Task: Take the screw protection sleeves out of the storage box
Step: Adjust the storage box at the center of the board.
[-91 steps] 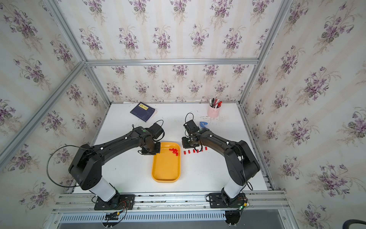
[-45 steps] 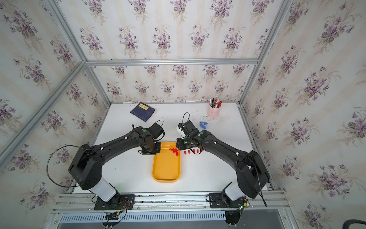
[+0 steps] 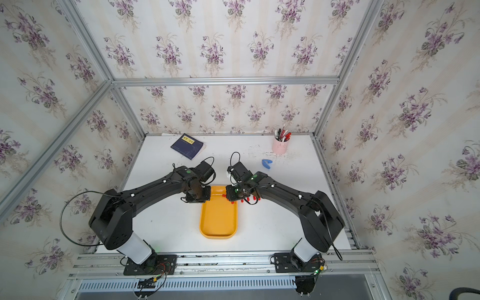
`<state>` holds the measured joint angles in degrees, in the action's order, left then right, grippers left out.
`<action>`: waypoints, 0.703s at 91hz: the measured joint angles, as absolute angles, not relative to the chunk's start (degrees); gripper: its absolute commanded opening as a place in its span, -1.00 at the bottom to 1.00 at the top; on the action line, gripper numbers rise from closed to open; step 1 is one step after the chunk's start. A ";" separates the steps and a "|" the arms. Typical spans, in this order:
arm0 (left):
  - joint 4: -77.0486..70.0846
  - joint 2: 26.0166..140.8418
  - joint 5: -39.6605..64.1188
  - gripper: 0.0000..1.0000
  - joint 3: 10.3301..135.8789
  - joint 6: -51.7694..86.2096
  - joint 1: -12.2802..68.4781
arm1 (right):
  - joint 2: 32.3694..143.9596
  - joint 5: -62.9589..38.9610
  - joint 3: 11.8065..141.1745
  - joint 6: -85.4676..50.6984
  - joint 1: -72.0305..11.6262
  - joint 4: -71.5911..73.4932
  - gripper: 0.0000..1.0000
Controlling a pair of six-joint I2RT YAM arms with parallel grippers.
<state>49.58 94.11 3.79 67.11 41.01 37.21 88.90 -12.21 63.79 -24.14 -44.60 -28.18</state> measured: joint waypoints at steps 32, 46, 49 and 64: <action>45.56 94.21 5.15 -0.95 64.14 42.63 37.21 | 86.70 -7.99 58.43 -28.73 -44.91 -34.59 -0.29; 44.34 94.04 5.34 -0.95 63.20 43.40 37.15 | 86.19 -7.97 57.21 -30.30 -45.93 -34.98 -0.29; 44.05 94.02 5.52 -0.95 63.16 43.48 37.15 | 86.19 -7.97 57.08 -30.52 -46.13 -35.09 -0.29; 43.35 93.80 5.96 -0.95 63.02 43.70 37.17 | 87.26 -7.97 56.75 -31.51 -47.42 -35.40 -0.32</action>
<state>43.35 93.80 5.96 63.02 43.70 37.17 87.26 -7.97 56.75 -31.51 -47.42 -35.40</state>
